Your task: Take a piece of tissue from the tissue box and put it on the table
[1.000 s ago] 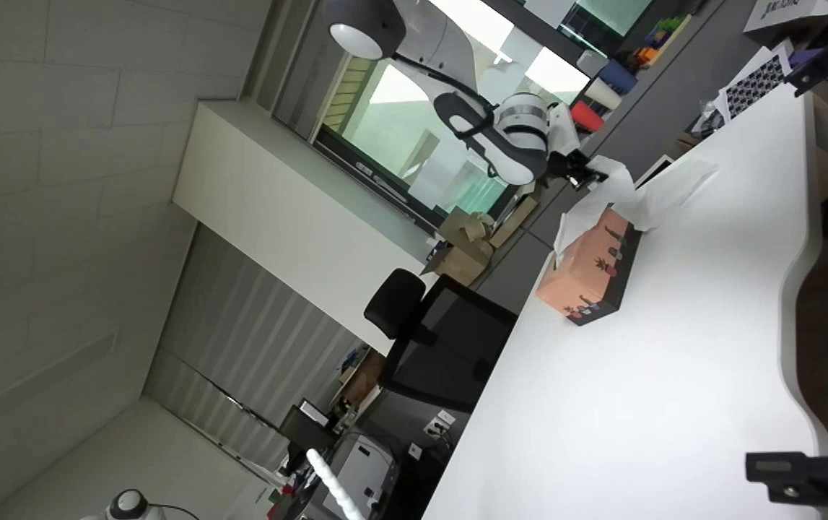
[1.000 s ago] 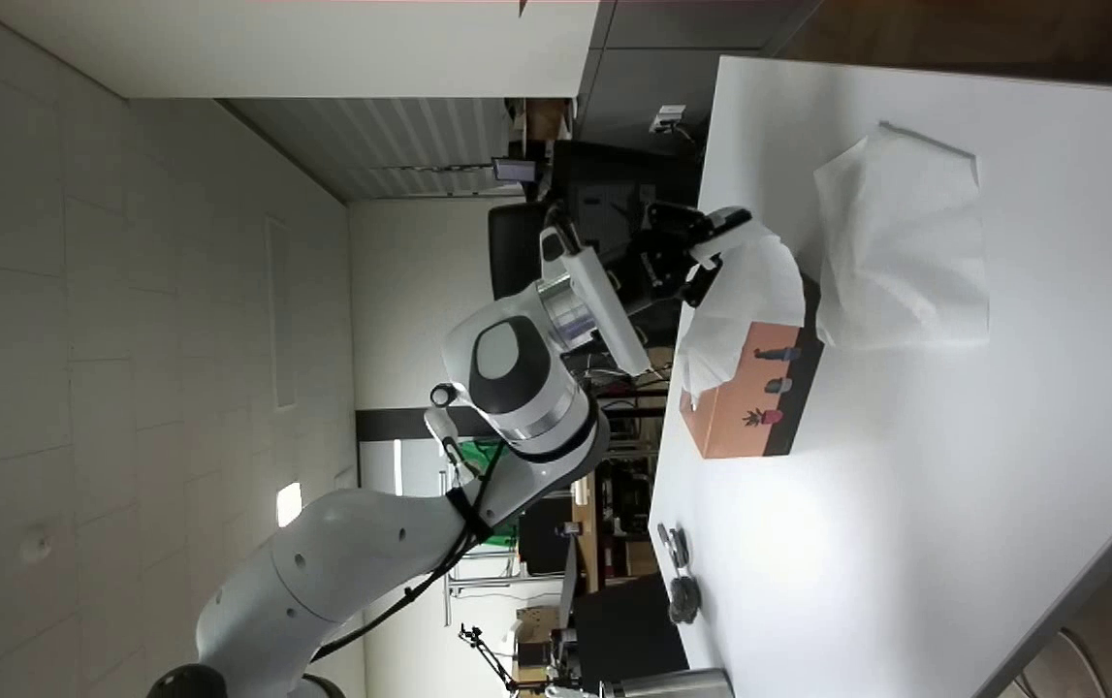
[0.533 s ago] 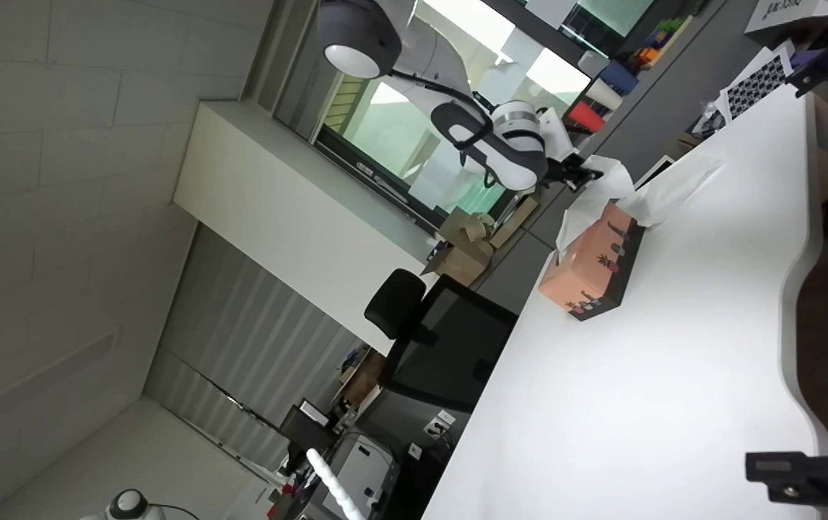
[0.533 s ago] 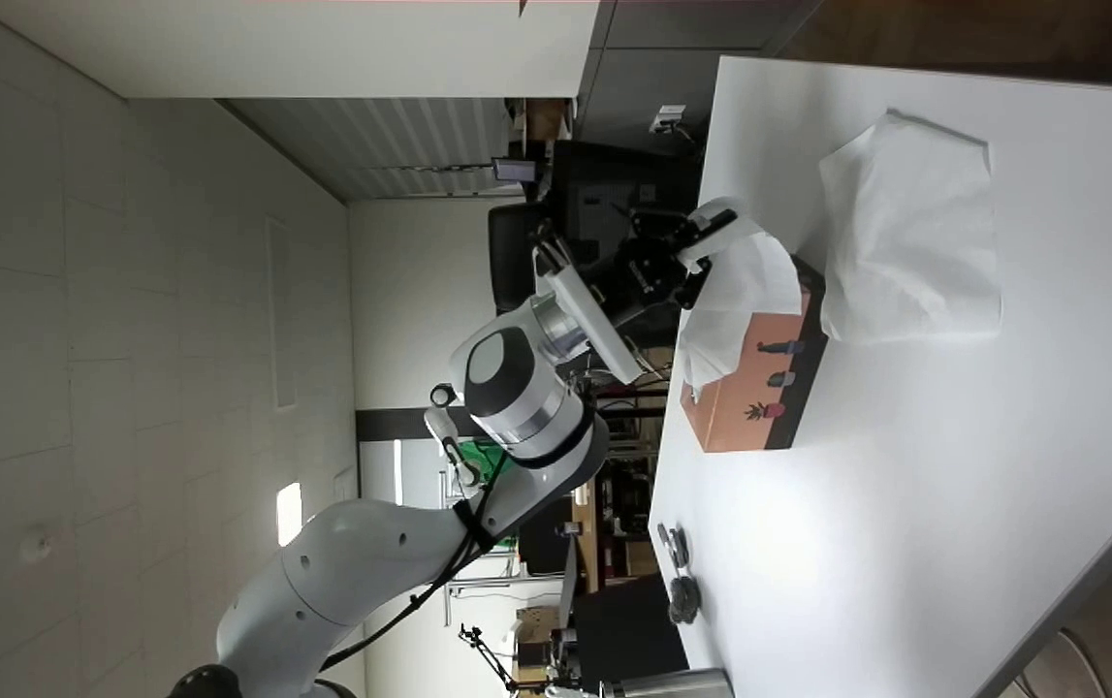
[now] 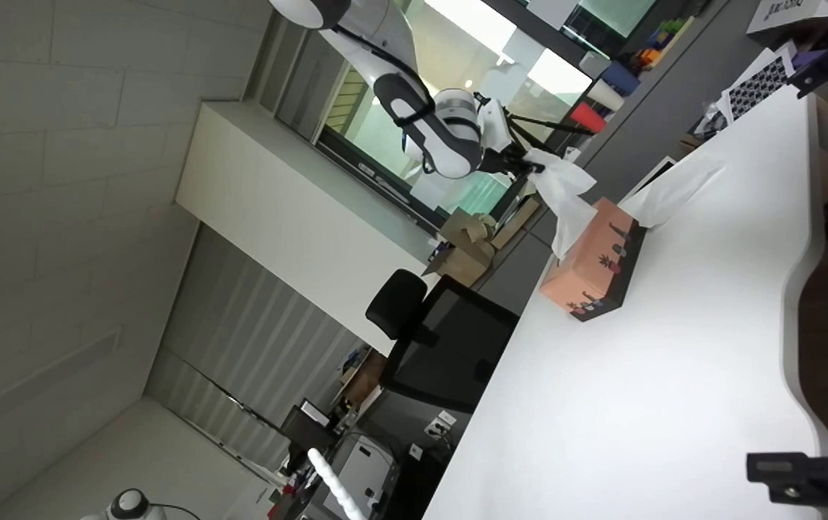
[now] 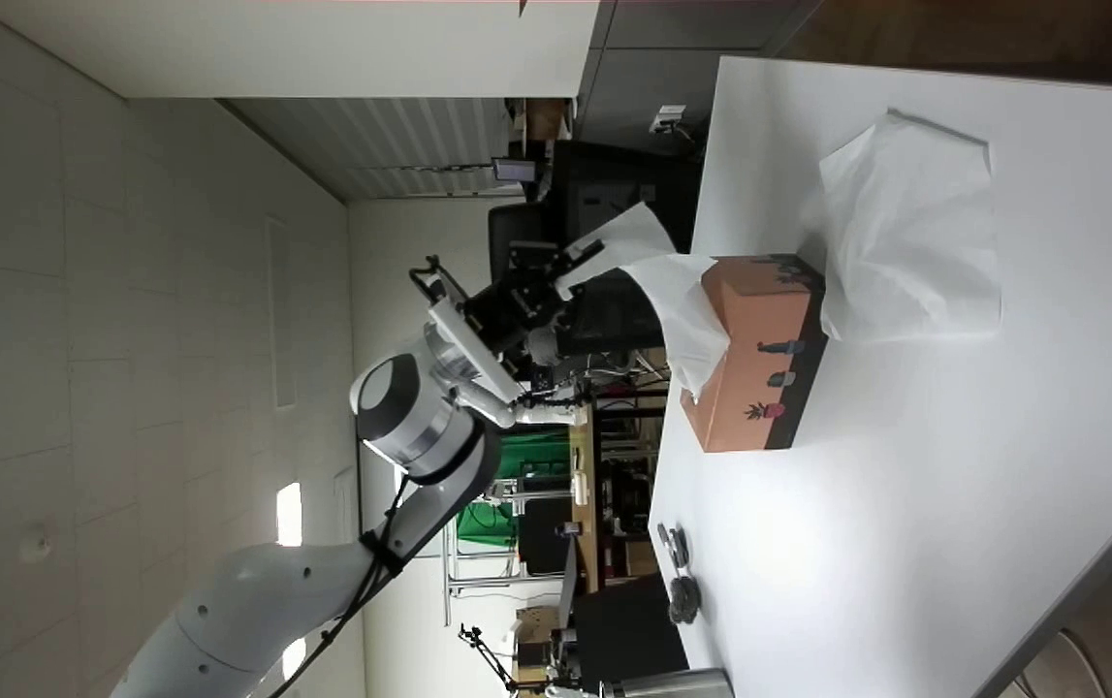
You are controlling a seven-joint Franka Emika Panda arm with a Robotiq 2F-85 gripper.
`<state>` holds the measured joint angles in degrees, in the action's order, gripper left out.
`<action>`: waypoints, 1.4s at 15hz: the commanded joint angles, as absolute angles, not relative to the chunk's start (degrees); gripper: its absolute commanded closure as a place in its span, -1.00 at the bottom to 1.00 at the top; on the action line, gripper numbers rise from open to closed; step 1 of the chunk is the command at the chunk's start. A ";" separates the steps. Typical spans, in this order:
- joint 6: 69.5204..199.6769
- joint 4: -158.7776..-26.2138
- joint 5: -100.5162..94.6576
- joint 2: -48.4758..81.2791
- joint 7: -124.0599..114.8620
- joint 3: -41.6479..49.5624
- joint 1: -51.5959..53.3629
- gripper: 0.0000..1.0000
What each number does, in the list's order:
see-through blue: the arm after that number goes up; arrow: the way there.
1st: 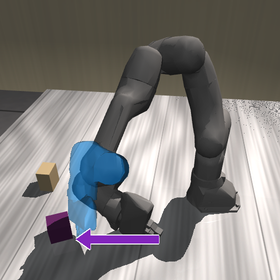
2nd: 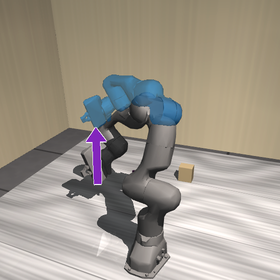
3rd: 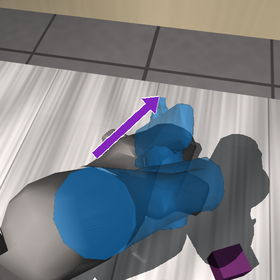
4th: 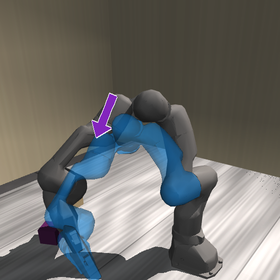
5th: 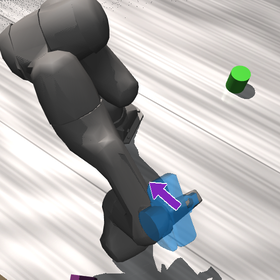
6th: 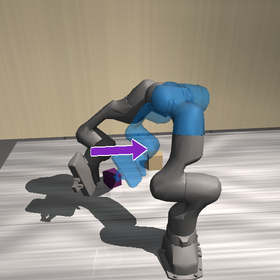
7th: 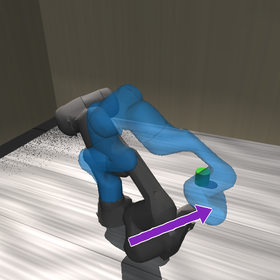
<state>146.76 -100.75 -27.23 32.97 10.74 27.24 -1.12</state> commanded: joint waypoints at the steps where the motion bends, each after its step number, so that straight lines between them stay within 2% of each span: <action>1: 141.41 -101.99 -29.26 24.88 9.84 23.33 -2.53 1.00; 7: 131.23 -98.60 -23.62 17.23 16.86 15.32 -7.23 1.00; 11: 129.41 -97.43 -25.76 16.38 16.63 14.38 -8.56 1.00; 15: 131.01 -98.82 -26.20 18.29 15.14 14.94 -10.42 1.00; 21: 134.27 -98.75 -21.08 27.88 13.79 15.52 -16.43 1.00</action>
